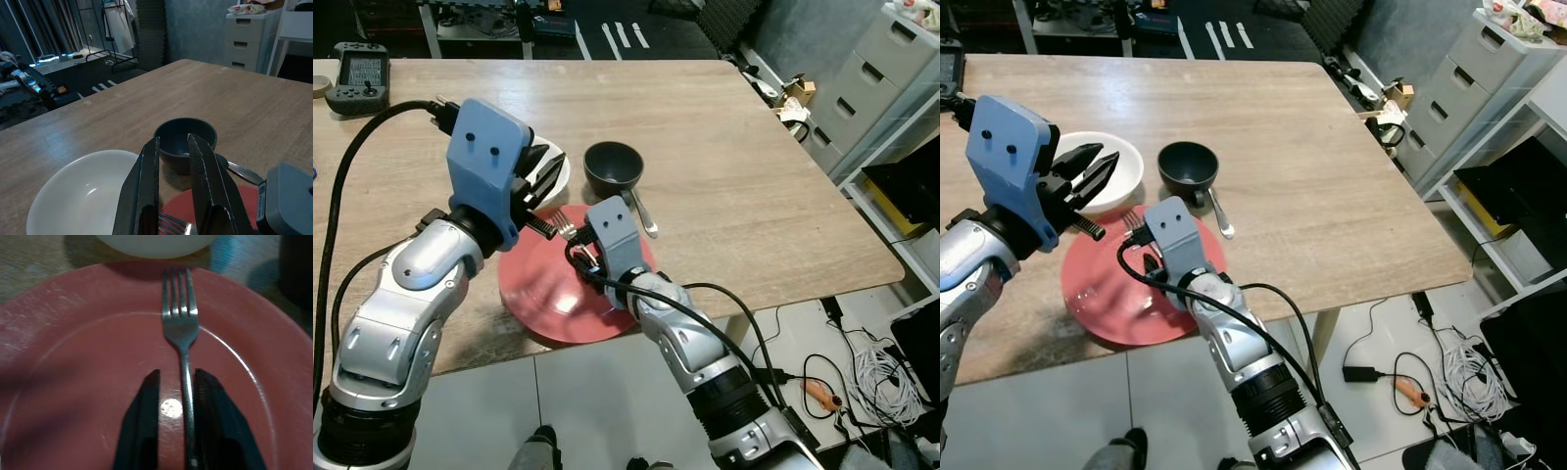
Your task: Setting the table
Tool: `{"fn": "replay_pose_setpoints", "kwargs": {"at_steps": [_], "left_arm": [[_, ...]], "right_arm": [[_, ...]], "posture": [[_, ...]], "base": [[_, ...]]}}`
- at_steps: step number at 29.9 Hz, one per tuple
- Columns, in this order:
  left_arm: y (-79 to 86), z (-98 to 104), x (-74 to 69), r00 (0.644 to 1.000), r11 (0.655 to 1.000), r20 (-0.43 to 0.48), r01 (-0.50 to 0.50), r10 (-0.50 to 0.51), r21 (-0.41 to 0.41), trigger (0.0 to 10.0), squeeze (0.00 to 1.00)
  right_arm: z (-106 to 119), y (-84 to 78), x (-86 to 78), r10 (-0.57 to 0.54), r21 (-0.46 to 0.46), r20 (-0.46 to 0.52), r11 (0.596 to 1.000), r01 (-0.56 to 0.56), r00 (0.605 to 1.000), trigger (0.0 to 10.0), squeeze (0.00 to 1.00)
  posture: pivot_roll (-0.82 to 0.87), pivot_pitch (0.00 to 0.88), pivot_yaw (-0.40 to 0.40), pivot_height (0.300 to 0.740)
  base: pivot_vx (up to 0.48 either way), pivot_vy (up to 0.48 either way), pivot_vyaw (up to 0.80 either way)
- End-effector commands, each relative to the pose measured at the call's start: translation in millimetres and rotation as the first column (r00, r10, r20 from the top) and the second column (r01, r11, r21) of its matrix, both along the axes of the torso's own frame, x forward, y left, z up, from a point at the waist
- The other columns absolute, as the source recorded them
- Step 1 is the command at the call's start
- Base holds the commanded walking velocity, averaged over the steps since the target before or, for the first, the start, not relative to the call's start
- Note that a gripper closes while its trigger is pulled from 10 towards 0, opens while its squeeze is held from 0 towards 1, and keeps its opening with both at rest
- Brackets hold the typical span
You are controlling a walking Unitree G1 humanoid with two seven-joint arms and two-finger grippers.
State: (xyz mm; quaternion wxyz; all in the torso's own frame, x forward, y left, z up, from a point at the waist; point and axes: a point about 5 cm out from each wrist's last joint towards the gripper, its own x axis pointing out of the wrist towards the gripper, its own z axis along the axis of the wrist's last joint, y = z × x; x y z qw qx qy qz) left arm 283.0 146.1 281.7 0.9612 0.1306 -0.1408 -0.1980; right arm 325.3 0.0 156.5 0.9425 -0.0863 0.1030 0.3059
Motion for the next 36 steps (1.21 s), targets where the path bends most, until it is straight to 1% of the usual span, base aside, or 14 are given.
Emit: {"fn": "replay_pose_setpoints", "kwargs": {"at_steps": [1,6,14,15,19,20,21,22,24,28,31,32,35,36], "left_arm": [[-2.9,0,-3.2,1.000,1.000,0.005,0.005,-0.005,0.000,10.0,0.00],[-2.2,0,-2.8,1.000,1.000,0.000,0.001,-0.001,-0.004,10.0,0.00],[-1.1,0,-2.7,1.000,1.000,-0.002,-0.008,0.008,-0.006,10.0,0.00],[-1.0,-1,-2.6,1.000,1.000,-0.003,-0.009,0.009,-0.007,10.0,0.00],[-1.3,-1,-2.4,1.000,1.000,-0.003,-0.010,0.010,-0.008,10.0,0.00],[-1.5,-1,-2.3,1.000,1.000,-0.004,-0.013,0.013,-0.013,10.0,0.00],[-1.4,-1,-2.5,1.000,1.000,-0.005,-0.016,0.016,-0.019,10.0,0.00],[-1.3,-1,-2.9,1.000,0.999,-0.005,-0.019,0.019,-0.026,10.0,0.00],[0.2,-2,-5.0,0.999,0.998,-0.008,-0.033,0.033,-0.060,10.0,0.00],[2.2,-3,-6.2,0.999,0.995,-0.013,-0.048,0.047,-0.083,10.0,0.00],[5.1,-5,-7.6,0.998,0.994,-0.025,-0.063,0.061,-0.093,10.0,0.00],[7.4,-11,-7.4,0.995,0.992,-0.042,-0.090,0.087,-0.091,10.0,0.00],[9.7,-17,-6.6,0.992,0.990,-0.053,-0.120,0.116,-0.080,10.0,0.00],[11.2,-22,-5.9,0.988,0.986,-0.067,-0.145,0.140,-0.086,10.0,0.00]], "right_arm": [[-26,-2.7,-5.5,-0.010,-0.043,-0.124,0.999,0.005,0.992,0.0,0.00],[-32,-3.9,-7.2,-0.010,0.015,-0.224,1.000,0.014,0.974,0.0,0.00],[-28,-7.4,-3.9,-0.014,0.070,-0.255,0.997,0.033,0.967,0.0,0.00],[-21,-7.6,-1.0,-0.033,0.148,-0.258,0.986,0.073,0.966,0.0,0.00],[-3,-9.6,3.7,-0.051,0.249,-0.199,0.963,0.101,0.979,0.0,0.00],[21,-14.9,6.6,-0.067,0.357,-0.080,0.930,0.091,0.995,0.9,0.00],[34,-19.5,6.5,-0.082,0.400,-0.013,0.913,0.081,0.997,8.9,0.00],[42,-24.1,5.1,-0.093,0.425,0.040,0.903,0.067,0.995,10.0,0.00],[58,-40.3,-0.6,-0.150,0.459,0.152,0.886,0.064,0.977,10.0,0.00],[62,-51.6,-5.8,-0.183,0.475,0.175,0.876,0.080,0.968,10.0,0.00],[66,-68.0,-17.9,-0.199,0.515,0.185,0.853,0.077,0.963,10.0,0.00],[67,-83.3,-25.1,-0.254,0.510,0.226,0.854,0.108,0.941,10.0,0.00],[66,-94.0,-27.0,-0.324,0.510,0.249,0.845,0.161,0.913,10.0,0.00],[65,-101.5,-25.7,-0.388,0.525,0.246,0.824,0.214,0.888,10.0,0.00]], "posture": [[0.16,0.148,-0.069,0.740],[0.16,0.156,-0.072,0.740],[0.16,0.161,-0.073,0.740],[0.16,0.161,-0.073,0.740],[0.16,0.161,-0.069,0.740],[0.16,0.158,-0.061,0.740],[0.16,0.156,-0.056,0.740],[0.16,0.155,-0.055,0.740],[0.16,0.149,-0.045,0.740],[0.16,0.147,-0.042,0.740],[0.15,0.138,-0.027,0.740],[0.14,0.131,-0.016,0.740],[0.14,0.124,-0.008,0.740],[0.13,0.115,0.000,0.740]], "base": [[0.000,0.000,0.00],[0.000,0.000,0.00],[0.000,0.000,0.00],[0.000,0.000,0.00],[0.000,0.000,0.00],[0.000,0.000,0.00],[0.000,0.000,0.00],[0.000,0.000,0.00],[0.000,0.000,0.00],[0.000,0.000,0.00],[0.000,0.000,0.00],[0.000,0.000,0.00],[0.000,0.000,0.00],[0.000,0.000,0.00]]}}
